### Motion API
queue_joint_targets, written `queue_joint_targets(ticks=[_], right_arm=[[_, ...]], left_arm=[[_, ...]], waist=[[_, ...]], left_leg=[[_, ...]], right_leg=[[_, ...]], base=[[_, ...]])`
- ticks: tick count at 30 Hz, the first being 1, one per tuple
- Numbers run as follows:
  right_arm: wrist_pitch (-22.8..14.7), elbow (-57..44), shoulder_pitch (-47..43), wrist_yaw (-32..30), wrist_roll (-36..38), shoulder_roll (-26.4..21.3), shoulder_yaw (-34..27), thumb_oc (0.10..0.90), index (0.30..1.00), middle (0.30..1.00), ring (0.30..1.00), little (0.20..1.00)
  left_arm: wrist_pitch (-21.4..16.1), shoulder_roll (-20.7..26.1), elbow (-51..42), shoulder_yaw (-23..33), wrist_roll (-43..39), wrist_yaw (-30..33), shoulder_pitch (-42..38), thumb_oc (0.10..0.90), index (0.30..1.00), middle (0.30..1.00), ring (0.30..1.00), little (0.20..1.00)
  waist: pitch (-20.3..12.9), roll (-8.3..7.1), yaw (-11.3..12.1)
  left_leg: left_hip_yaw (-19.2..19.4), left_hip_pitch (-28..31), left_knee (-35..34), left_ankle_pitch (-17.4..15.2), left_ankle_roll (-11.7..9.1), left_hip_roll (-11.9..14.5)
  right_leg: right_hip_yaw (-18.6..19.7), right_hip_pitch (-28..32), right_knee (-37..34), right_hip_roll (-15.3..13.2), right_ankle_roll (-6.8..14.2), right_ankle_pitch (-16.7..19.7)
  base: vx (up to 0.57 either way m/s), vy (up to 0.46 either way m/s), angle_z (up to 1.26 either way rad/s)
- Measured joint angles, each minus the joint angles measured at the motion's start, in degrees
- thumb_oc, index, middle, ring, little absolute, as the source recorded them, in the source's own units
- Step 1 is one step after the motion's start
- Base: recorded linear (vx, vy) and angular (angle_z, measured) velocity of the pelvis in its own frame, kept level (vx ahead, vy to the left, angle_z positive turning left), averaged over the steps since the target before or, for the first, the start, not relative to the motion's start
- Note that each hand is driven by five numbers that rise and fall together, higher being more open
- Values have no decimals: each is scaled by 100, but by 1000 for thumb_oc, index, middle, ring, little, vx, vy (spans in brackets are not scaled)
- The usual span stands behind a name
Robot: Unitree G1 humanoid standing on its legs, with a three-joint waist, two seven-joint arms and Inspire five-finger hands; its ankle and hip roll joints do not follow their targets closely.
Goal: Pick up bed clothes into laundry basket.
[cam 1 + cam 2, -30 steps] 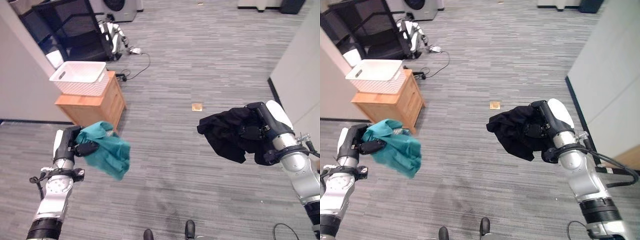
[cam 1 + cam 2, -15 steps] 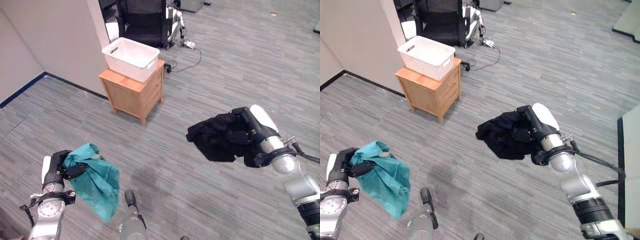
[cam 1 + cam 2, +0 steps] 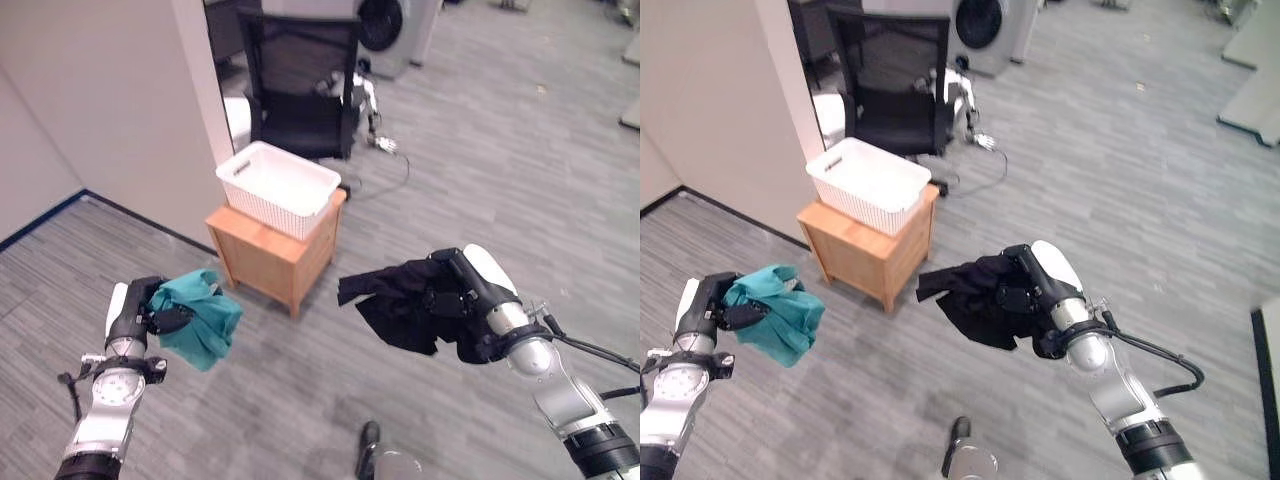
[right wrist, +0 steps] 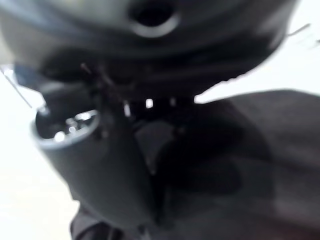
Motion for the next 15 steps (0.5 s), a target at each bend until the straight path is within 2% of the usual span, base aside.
queue_joint_targets(ticks=[1, 2, 3, 4, 5, 6, 8, 9, 10, 11, 12, 13, 15], right_arm=[[1, 3, -51, 1, -4, 27, 14, 400, 300, 300, 300, 300], [26, 29, -138, -8, -28, 92, 11, 400, 300, 300, 300, 300], [29, 27, -160, -10, -53, 79, 11, 400, 300, 300, 300, 300], [45, 27, -193, -12, -68, 77, 10, 400, 300, 300, 300, 300], [59, 24, -225, -11, -72, 78, 10, 400, 300, 300, 300, 300], [124, 38, -329, 7, -104, 126, 13, 400, 300, 300, 300, 300], [125, 28, -383, 31, -128, 89, 33, 400, 300, 300, 300, 300], [120, 38, -529, 17, -130, 71, 50, 400, 300, 300, 300, 300], [130, 37, -629, -2, -130, 36, 48, 400, 300, 300, 300, 300], [138, 9, -714, -15, -132, 21, 64, 400, 300, 300, 300, 300], [137, -34, -759, -50, -131, -32, 64, 400, 300, 300, 300, 300], [133, -37, -899, -52, -144, -132, 123, 400, 300, 300, 300, 300], [124, -38, -983, -64, -186, -150, 130, 400, 300, 300, 300, 300]], left_arm=[[4, 14, 34, -6, 6, -25, 7, 400, 300, 300, 300, 300], [82, -246, 241, -21, 14, -31, 16, 400, 300, 300, 300, 300], [169, -415, 281, -67, 9, -33, 18, 400, 300, 300, 300, 300], [181, -465, 280, -178, 10, -36, 19, 400, 300, 300, 300, 300], [179, -464, 262, -262, 13, -50, 24, 400, 300, 300, 300, 300], [147, -678, 260, -270, 6, -112, 32, 400, 300, 300, 300, 300], [146, -836, 268, -273, -2, -174, 103, 400, 300, 300, 300, 300], [132, -868, 270, -266, -11, -171, 107, 400, 300, 300, 300, 300], [131, -868, 280, -261, -22, -160, 24, 400, 300, 300, 300, 300], [114, -852, 247, -255, -62, -161, 26, 400, 300, 300, 300, 300], [89, -849, 225, -255, -71, -170, -12, 400, 300, 300, 300, 300], [63, -851, 197, -260, -126, -166, -9, 400, 300, 300, 300, 300], [65, -850, 202, -265, -130, -177, -4, 400, 300, 300, 300, 300]], waist=[[43, -30, -4], [62, 146, -15], [78, 316, 24], [94, 349, 41], [112, 333, 53], [300, 263, -3], [324, 232, 37], [370, 224, 44], [449, 121, 94], [501, 38, 100], [558, -71, 102], [571, -122, 134], [578, -78, 129]], left_leg=[[0, 94, -23, -6, -100, -9], [-97, 367, -30, -157, -286, 304], [-74, 457, -22, -137, -257, 503], [-83, 458, 32, -67, -219, 547], [-104, 452, 51, -32, -269, 514], [-103, 283, 1091, 243, -586, 697], [-275, 10, 2149, 480, -784, 887], [-597, -352, 3040, 955, -1002, 949], [-670, -673, 3777, 1348, -1140, 1075], [-674, -890, 3988, 1053, -1259, 1110], [-502, -1110, 3957, 683, -1102, 1128], [-228, -1307, 3355, 562, -873, 1143], [-93, -1508, 2739, 542, -835, 1131]], right_leg=[[-104, -31, -265, -52, -118, 183], [-409, 221, -212, 146, -379, 698], [-423, 302, -111, 338, -456, 753], [-378, 307, 31, 430, -751, 669], [-330, 311, 84, 469, -927, 692], [-384, 579, 337, 490, -1156, 367], [-401, 900, 311, 530, -1261, 178], [-350, 1169, 215, 629, -1292, -122], [-274, 1332, 109, 603, -1270, -86], [-227, 1554, -85, 585, -1230, -58], [-224, 1770, -299, 566, -1222, -55], [-263, 1944, -497, 599, -1238, 21], [-273, 2073, -627, 660, -1190, -32]], base=[[628, -148, 58], [320, -62, 30], [490, -155, 19], [406, -199, 0], [468, -275, 7], [146, -162, 4], [208, -191, -7], [292, -155, -30], [195, 8, -33], [140, 40, -20], [190, 151, -19], [181, 199, -15], [170, 228, -10]])
